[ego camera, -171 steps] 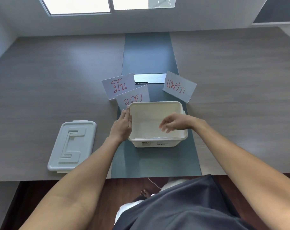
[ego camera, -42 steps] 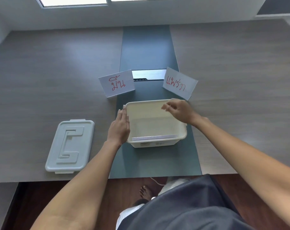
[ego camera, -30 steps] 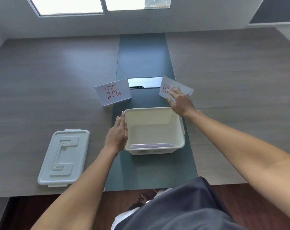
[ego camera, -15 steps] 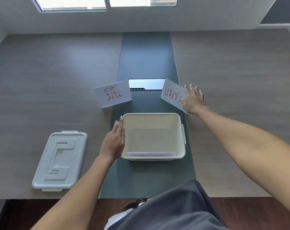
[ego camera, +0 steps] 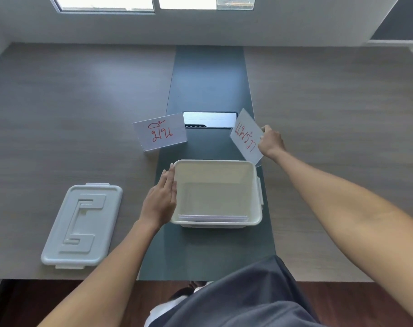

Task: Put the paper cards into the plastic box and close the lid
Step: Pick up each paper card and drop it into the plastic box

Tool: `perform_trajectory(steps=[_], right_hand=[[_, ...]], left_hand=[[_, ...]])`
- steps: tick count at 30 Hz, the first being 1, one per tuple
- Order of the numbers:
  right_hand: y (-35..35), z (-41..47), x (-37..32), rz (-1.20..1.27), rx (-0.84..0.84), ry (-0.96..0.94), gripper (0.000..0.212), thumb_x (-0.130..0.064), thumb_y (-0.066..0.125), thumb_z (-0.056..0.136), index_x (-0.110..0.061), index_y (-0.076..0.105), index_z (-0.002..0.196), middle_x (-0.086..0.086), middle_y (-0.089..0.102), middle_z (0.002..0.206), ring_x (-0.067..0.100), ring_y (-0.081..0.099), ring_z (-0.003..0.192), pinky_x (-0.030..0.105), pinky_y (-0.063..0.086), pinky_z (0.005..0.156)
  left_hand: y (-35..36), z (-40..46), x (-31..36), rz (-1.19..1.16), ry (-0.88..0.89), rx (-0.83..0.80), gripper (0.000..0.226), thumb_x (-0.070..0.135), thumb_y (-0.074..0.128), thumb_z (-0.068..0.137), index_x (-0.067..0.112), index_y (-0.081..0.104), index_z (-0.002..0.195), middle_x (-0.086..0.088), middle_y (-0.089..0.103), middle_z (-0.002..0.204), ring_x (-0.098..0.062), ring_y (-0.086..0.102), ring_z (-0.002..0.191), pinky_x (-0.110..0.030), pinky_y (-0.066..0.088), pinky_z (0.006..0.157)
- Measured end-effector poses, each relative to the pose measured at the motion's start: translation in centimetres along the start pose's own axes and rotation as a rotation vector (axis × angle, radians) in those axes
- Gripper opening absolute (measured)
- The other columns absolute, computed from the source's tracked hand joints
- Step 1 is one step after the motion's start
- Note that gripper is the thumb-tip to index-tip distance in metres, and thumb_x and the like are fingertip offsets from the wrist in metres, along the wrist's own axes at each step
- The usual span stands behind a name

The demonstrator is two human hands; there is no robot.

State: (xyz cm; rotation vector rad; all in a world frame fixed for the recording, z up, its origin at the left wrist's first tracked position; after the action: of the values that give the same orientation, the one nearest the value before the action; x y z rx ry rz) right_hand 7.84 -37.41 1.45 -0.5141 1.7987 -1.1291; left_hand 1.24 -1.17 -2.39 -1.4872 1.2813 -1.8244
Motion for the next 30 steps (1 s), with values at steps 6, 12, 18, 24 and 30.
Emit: perform_trajectory(steps=[6,12,18,24,30], right_hand=[[-4.2,-1.8,-4.0,0.061,0.122,-0.072,0.032,-0.009,0.045,0.088,-0.012,0.054,0.119,0.017,0.067,0.117,0.04,0.064,0.1,0.042,0.055,0.078],[-8.6,-4.8,-8.0,0.153,0.172,-0.164,0.037,-0.012,0.038,0.082,-0.017,0.061,0.11,0.012,0.07,0.109,0.036,0.065,0.095,0.044,0.057,0.078],[-10.1,-9.0,-9.7,0.212,0.003,-0.277,0.033,-0.012,0.042,0.088,-0.012,0.063,0.113,0.009,0.07,0.108,0.029,0.067,0.094,0.035,0.056,0.072],[-9.4,-12.0,-8.8,0.181,-0.267,-0.349,0.024,-0.018,0.047,0.097,-0.016,0.066,0.112,0.001,0.072,0.098,0.019,0.07,0.087,0.03,0.054,0.072],[-7.5,-13.3,-7.2,0.128,-0.479,-0.4,0.019,-0.018,0.05,0.099,-0.019,0.065,0.111,0.004,0.073,0.099,0.021,0.072,0.089,0.045,0.057,0.086]], left_hand=[[-0.2,0.1,0.0,0.009,0.003,-0.025,0.054,0.032,0.018,0.106,0.023,0.006,0.158,0.006,0.013,0.165,-0.022,0.023,0.15,-0.045,0.038,0.109],[-0.3,0.2,0.1,0.022,-0.009,-0.051,0.054,0.03,0.018,0.106,0.021,0.005,0.158,0.005,0.012,0.166,-0.021,0.02,0.151,-0.045,0.038,0.107],[-0.4,0.1,0.1,-0.01,-0.045,-0.086,0.054,0.03,0.016,0.106,0.024,0.002,0.158,0.01,0.006,0.166,-0.017,0.012,0.152,-0.047,0.034,0.112],[-0.5,0.1,0.0,-0.032,-0.041,-0.105,0.054,0.034,0.012,0.106,0.028,0.0,0.158,0.015,0.002,0.165,-0.014,0.007,0.153,-0.047,0.03,0.115],[-0.5,0.0,-0.1,-0.093,-0.035,-0.121,0.054,0.039,0.011,0.106,0.029,-0.002,0.158,0.017,0.0,0.164,-0.013,0.003,0.153,-0.047,0.024,0.118]])
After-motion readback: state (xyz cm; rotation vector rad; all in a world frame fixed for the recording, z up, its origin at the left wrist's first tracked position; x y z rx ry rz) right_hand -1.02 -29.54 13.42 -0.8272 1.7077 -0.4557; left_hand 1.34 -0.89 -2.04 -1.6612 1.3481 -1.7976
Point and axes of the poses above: each hand's wrist, its own z-axis towards the middle knuckle, its own y-axis out of the palm, x = y × z, the point moved 2 cm from there along z, towards the middle knuckle
